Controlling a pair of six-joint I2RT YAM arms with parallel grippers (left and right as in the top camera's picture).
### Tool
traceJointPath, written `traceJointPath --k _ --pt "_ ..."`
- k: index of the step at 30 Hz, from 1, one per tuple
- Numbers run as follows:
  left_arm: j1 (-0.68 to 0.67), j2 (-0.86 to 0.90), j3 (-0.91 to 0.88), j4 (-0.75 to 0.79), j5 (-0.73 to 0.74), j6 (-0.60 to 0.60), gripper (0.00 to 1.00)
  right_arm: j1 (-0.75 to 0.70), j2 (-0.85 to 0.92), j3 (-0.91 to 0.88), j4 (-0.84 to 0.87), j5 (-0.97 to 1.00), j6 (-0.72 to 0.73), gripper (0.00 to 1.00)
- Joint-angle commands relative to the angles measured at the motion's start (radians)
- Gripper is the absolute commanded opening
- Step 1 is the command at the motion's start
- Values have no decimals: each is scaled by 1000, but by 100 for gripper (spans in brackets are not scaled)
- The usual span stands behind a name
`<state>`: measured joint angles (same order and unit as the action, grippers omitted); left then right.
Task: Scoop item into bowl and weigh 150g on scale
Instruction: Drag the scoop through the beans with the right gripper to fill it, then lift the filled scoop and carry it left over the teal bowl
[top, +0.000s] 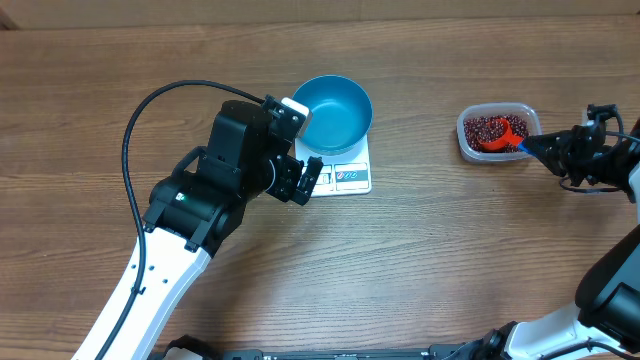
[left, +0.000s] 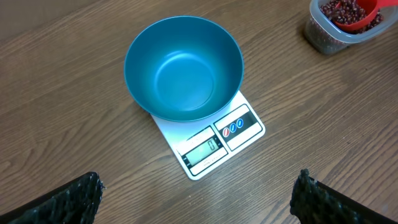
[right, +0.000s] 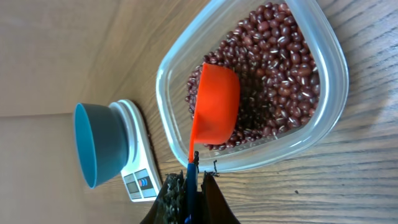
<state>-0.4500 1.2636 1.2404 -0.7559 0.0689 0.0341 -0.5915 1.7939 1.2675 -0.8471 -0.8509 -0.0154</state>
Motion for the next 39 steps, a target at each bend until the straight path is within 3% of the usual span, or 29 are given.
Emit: traceJointPath --k 1,22,39 --pt "3 6 -10 1 10 18 100 -14 3 -5 5 -68 -18 4" --pt "3 6 -10 1 10 18 100 -63 3 -5 -21 -155 -46 3" --pt "3 6 -10 1 10 18 100 -83 3 -5 -32 -376 -72 4"
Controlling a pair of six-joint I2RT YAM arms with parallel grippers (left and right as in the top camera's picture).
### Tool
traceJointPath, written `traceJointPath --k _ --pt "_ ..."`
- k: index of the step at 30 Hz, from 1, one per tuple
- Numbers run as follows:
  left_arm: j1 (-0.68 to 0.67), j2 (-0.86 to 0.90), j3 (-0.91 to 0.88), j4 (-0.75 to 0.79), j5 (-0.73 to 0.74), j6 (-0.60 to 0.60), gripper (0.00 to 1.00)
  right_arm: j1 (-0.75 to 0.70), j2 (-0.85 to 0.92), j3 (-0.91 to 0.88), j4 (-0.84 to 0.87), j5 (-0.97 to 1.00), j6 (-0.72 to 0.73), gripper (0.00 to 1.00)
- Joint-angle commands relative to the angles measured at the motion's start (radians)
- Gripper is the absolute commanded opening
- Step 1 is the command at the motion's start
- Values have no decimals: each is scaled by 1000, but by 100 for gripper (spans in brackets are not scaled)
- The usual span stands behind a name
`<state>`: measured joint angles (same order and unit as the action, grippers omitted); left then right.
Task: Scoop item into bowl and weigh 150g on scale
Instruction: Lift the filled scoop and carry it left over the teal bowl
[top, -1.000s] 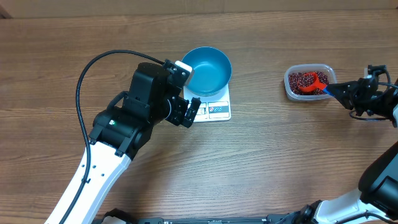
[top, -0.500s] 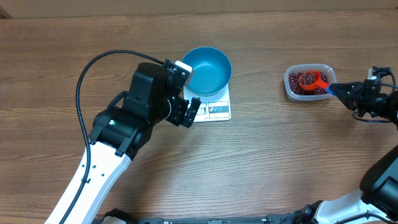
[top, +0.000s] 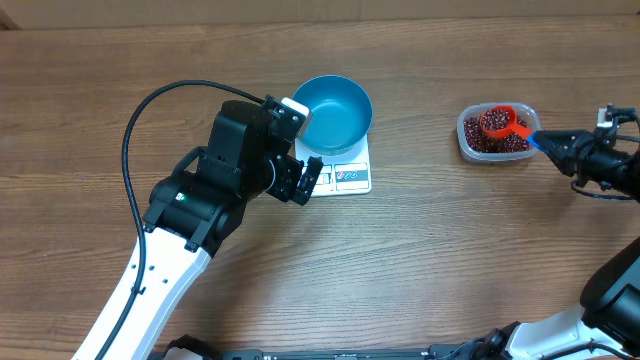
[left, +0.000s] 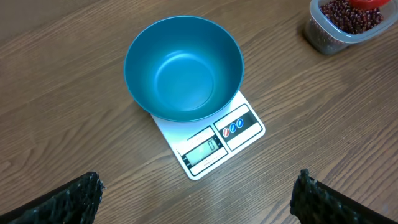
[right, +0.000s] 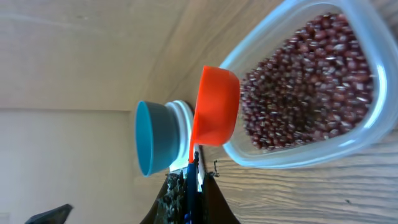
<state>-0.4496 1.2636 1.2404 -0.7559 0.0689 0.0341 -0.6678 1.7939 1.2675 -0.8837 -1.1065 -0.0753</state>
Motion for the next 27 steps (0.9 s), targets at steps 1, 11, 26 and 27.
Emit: traceJointPath --k 1,11,26,27 --pt "2 6 -10 1 10 18 100 -7 3 -5 9 -150 -12 3" --pt "2 6 -10 1 10 18 100 -3 3 -5 22 -365 -11 4" --pt "2 6 -10 1 10 18 100 175 3 -4 55 -377 -11 4" --pt "2 6 -10 1 10 18 100 193 3 -4 66 -377 -9 4"
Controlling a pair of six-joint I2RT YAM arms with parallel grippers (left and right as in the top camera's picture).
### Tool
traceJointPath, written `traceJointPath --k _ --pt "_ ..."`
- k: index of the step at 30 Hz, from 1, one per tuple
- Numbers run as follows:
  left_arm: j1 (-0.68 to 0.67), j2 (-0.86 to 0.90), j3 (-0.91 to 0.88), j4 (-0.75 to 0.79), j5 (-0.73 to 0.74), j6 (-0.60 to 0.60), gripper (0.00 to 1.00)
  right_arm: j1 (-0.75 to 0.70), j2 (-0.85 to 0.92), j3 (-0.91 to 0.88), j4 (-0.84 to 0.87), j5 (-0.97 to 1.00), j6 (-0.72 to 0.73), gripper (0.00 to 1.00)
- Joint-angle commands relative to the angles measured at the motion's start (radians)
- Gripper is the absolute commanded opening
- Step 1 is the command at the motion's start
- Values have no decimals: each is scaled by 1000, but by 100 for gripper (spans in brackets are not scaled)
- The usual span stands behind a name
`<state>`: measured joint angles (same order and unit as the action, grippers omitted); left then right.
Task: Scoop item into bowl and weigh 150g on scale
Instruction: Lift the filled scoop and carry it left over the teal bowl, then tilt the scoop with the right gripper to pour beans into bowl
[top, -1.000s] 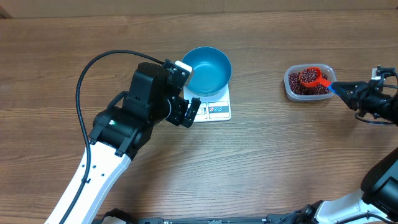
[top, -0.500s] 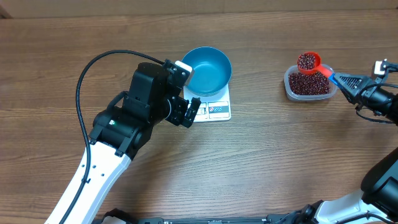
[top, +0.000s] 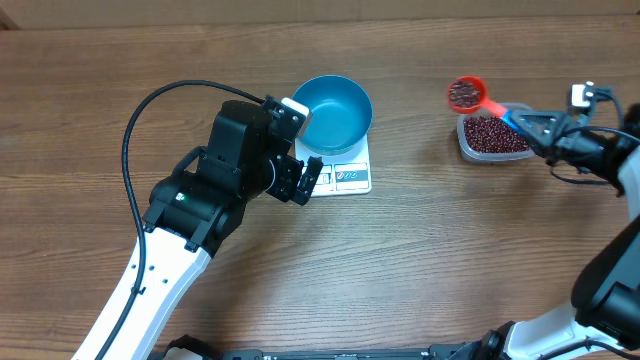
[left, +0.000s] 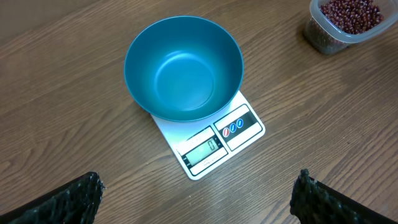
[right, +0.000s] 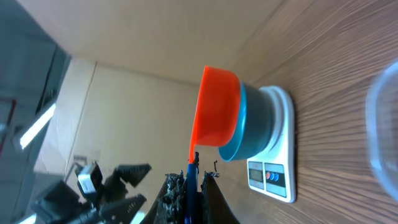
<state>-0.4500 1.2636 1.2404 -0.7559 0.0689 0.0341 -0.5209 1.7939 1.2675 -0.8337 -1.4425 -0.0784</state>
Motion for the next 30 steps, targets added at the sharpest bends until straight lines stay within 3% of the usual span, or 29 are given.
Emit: traceJointPath --k 1,5,15,20,30 --pt "3 6 -10 1 10 18 100 69 3 -4 34 -40 0 4" --pt "3 6 -10 1 10 18 100 152 3 -4 126 -21 67 4" --pt "3 6 -10 1 10 18 100 375 3 -4 498 165 392 4" --pt "3 6 -10 1 10 18 100 455 3 -4 579 245 396 4" --pt "3 6 -10 1 10 18 100 542 3 -4 583 444 331 4"
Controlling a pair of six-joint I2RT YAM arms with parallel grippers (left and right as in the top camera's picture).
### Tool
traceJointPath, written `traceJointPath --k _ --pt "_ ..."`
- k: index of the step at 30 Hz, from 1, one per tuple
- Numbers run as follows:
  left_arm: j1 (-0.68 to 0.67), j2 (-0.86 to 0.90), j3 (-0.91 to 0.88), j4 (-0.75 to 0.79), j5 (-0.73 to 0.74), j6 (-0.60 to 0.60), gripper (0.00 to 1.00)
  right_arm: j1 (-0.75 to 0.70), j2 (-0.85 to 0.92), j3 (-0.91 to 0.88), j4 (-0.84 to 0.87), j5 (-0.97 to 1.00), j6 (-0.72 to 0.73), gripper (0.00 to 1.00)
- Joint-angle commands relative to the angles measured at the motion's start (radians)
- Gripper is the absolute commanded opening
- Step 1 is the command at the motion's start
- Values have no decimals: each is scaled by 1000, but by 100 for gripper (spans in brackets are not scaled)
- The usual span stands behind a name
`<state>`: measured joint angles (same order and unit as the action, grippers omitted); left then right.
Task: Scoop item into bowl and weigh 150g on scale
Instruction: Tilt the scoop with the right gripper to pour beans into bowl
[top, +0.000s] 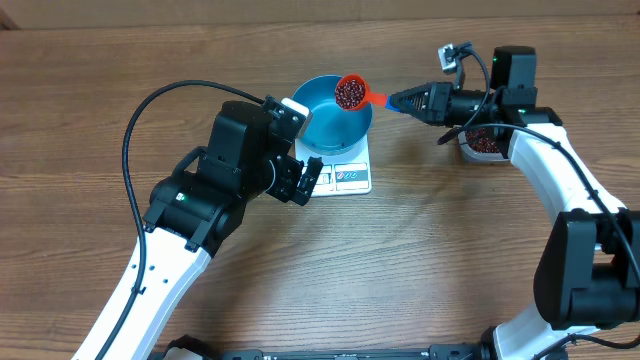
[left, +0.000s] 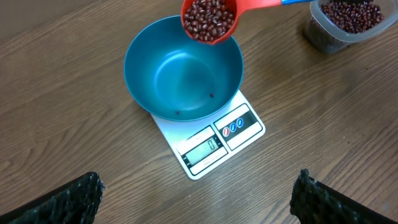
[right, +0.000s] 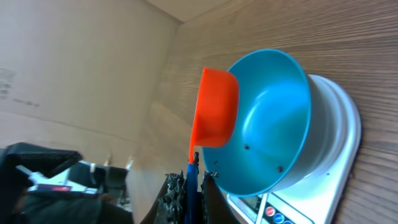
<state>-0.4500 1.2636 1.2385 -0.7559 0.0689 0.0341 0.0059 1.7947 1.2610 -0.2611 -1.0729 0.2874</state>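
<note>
An orange scoop (top: 350, 92) heaped with red beans hangs over the far rim of the blue bowl (top: 330, 115), which sits on the white scale (top: 345, 177). My right gripper (top: 408, 101) is shut on the scoop's blue handle. In the left wrist view the scoop (left: 209, 18) is level above the bowl (left: 180, 74), and a few loose beans lie inside the bowl. The right wrist view shows the scoop (right: 214, 107) edge-on beside the bowl (right: 273, 124). My left gripper (top: 308, 180) stands open next to the scale's near left corner, holding nothing.
A clear tub of red beans (top: 480, 142) stands to the right of the scale, partly under my right arm. The left arm's black cable (top: 150, 105) loops over the table's left half.
My right gripper has carried the loaded scoop leftward from above the bean tub to over the bowl. A few beans now lie in the bowl. The left arm has not moved.
The scoop first lay among the beans in the tub, held by my right gripper. It then stood raised and full just above the tub, then higher and left of it. It now hangs over the bowl, which holds a few stray beans.
</note>
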Motion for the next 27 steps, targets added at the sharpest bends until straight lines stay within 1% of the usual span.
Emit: traceJointPath --k 1,3,6,15,26,27 --pt "3 6 -8 1 10 18 100 19 2 3 11 95 -35 4" --pt "3 6 -8 1 10 18 100 26 2 3 11 112 -79 4" --pt "3 6 -8 1 10 18 100 39 2 2 10 112 -211 4" --pt "3 6 -8 1 10 18 100 59 2 2 10 112 -549 4" --pt "3 6 -8 1 10 18 100 61 2 2 10 111 -870 4" --pt "3 6 -8 1 10 18 100 61 2 2 10 111 -929 4"
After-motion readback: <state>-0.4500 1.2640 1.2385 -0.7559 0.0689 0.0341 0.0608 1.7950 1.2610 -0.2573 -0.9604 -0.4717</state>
